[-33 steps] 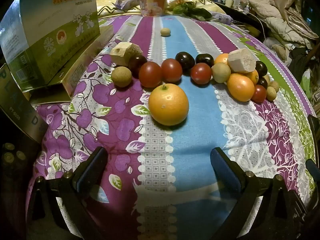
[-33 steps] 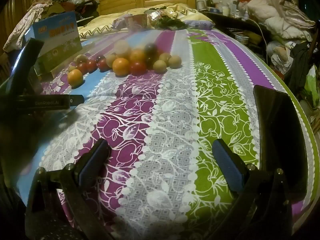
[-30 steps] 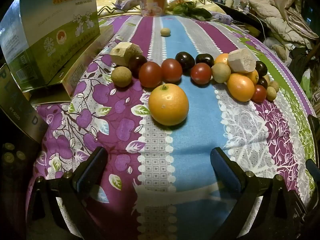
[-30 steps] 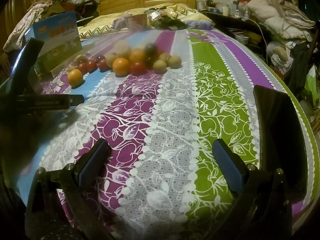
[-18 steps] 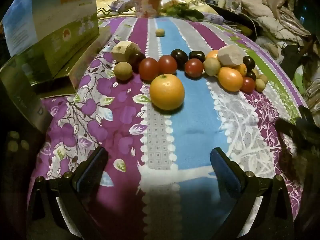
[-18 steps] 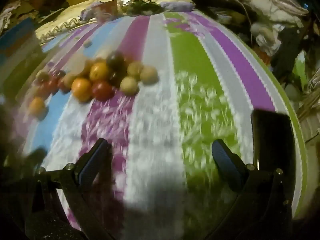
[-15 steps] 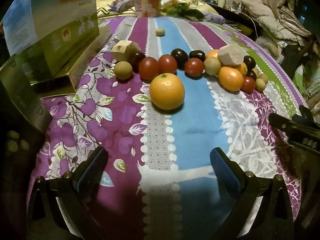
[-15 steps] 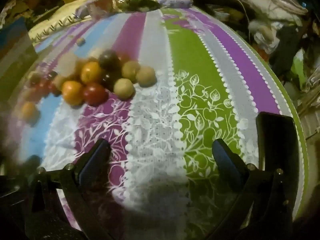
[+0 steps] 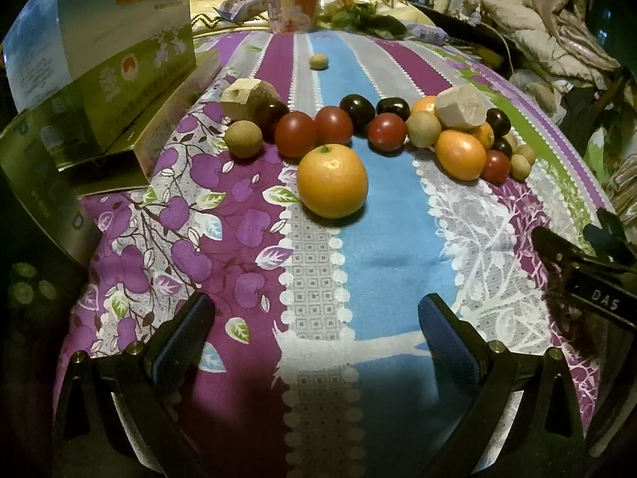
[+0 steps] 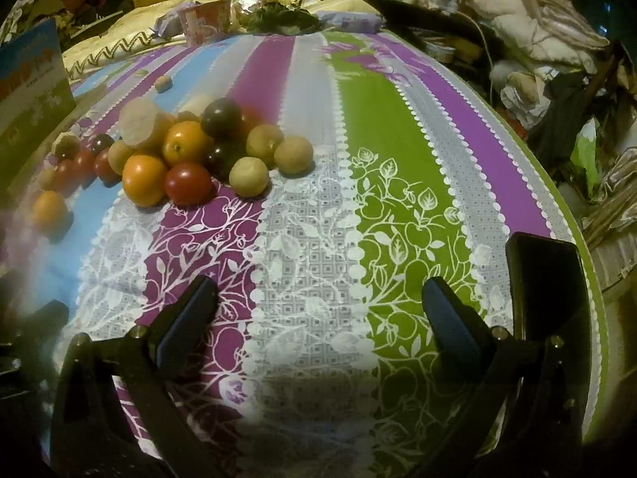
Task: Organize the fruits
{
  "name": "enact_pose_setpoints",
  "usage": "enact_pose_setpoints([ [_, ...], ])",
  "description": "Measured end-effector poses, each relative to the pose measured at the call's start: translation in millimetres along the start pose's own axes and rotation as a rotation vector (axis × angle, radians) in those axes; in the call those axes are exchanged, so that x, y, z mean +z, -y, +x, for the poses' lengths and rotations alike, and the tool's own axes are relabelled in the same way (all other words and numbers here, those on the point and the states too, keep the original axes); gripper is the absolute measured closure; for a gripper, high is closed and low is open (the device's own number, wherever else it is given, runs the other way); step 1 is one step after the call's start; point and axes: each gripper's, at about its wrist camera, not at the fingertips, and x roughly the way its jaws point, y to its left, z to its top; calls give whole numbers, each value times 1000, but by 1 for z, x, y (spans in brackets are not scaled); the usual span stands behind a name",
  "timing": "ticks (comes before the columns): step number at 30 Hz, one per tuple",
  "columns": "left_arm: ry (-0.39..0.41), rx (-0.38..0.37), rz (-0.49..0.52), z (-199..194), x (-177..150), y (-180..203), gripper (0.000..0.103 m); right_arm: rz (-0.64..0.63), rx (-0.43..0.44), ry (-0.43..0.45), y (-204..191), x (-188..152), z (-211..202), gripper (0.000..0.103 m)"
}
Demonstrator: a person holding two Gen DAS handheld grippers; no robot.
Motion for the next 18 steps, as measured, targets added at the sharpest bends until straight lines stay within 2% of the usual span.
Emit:
enact_pose_setpoints([
  [13, 0, -24, -5, 4, 4, 0, 0, -5, -4, -2, -3, 6, 2, 0],
  [15, 11, -67, 0, 1, 2, -2, 0, -5, -4, -3, -4, 7, 2, 0],
  [18, 37, -184, 21, -7, 1, -2, 0, -5, -4, -3, -4, 7, 2, 0],
])
